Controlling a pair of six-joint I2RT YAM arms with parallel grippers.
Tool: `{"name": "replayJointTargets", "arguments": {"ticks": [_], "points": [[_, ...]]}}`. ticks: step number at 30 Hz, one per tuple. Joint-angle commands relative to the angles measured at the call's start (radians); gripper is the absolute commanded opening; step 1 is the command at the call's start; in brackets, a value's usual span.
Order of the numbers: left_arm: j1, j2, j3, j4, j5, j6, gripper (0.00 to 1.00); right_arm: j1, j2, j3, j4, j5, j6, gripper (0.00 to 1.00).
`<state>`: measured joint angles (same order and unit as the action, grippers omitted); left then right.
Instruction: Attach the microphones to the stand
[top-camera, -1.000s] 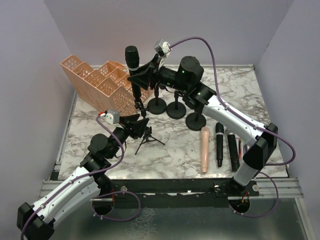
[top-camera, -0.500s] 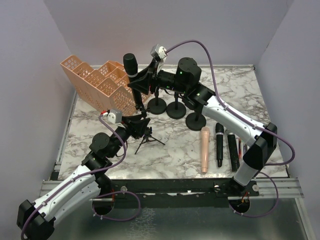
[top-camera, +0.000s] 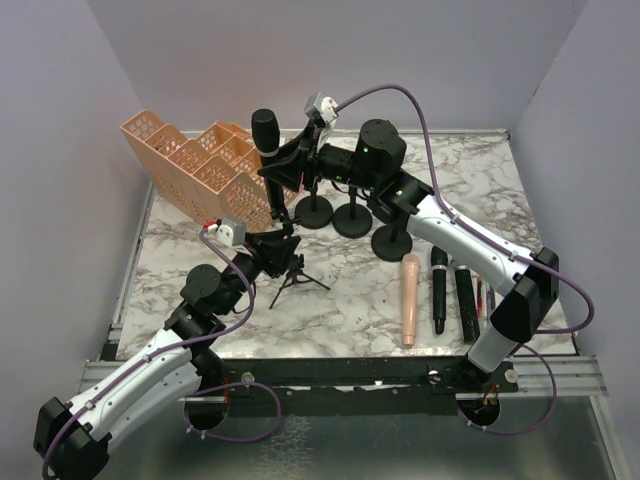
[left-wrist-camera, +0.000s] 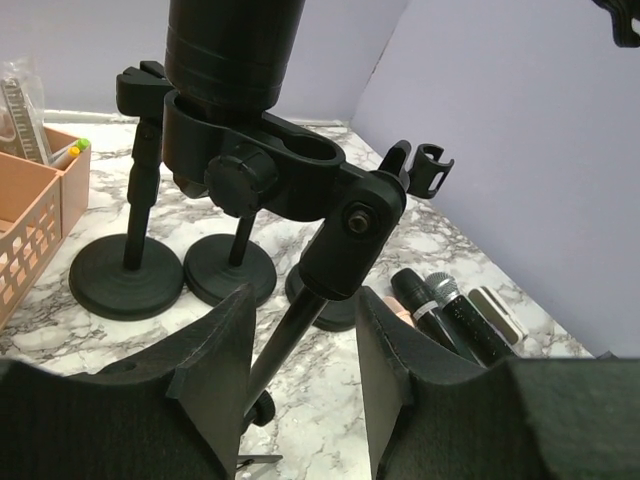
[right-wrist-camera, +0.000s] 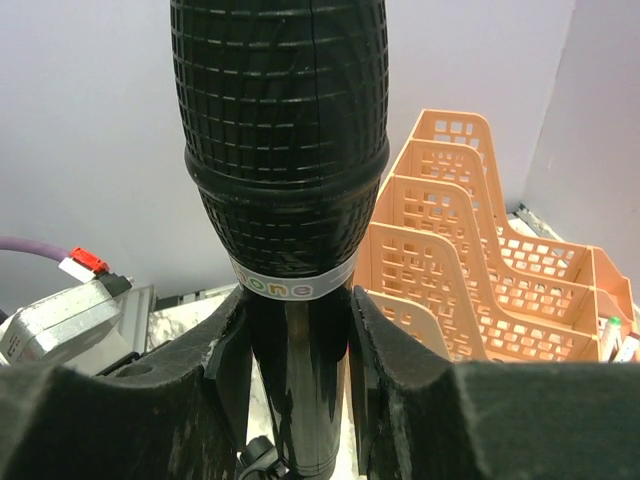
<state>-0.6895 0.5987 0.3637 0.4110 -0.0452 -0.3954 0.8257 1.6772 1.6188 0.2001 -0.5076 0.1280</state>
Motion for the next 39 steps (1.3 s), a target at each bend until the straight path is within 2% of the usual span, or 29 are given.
{"name": "replayJointTargets", "arguments": {"ticks": [1, 4, 18, 26, 27, 30, 33, 36, 39], "points": [[-0.005, 0.010, -0.009, 0.026, 0.008, 0.012, 0.44, 0.009, 0.088, -0.025, -0.427, -0.037, -0.070, 0.00], [-0.005, 0.015, -0.009, 0.025, 0.004, 0.012, 0.44, 0.009, 0.119, 0.001, -0.522, -0.035, -0.095, 0.00], [-0.005, 0.036, -0.008, 0.026, -0.004, 0.013, 0.42, 0.022, 0.207, 0.086, -0.741, 0.017, -0.119, 0.00], [-0.005, 0.032, -0.005, 0.025, -0.005, 0.013, 0.42, 0.023, 0.194, 0.124, -0.718, 0.041, -0.059, 0.01], [-0.005, 0.031, -0.003, 0.025, -0.008, 0.012, 0.43, 0.023, 0.183, 0.132, -0.693, 0.045, -0.032, 0.06], [-0.005, 0.022, -0.006, 0.021, -0.011, 0.011, 0.45, 0.022, 0.121, 0.147, -0.593, 0.101, 0.060, 0.32], [-0.005, 0.009, -0.012, 0.009, -0.022, 0.007, 0.50, 0.023, 0.061, 0.157, -0.509, 0.165, 0.129, 0.54], [-0.005, -0.003, -0.012, -0.006, -0.031, 0.003, 0.53, 0.023, 0.003, 0.145, -0.442, 0.204, 0.163, 0.66], [-0.005, -0.013, -0.003, -0.030, -0.037, 0.003, 0.58, 0.023, -0.057, 0.110, -0.394, 0.205, 0.175, 0.73]]}}
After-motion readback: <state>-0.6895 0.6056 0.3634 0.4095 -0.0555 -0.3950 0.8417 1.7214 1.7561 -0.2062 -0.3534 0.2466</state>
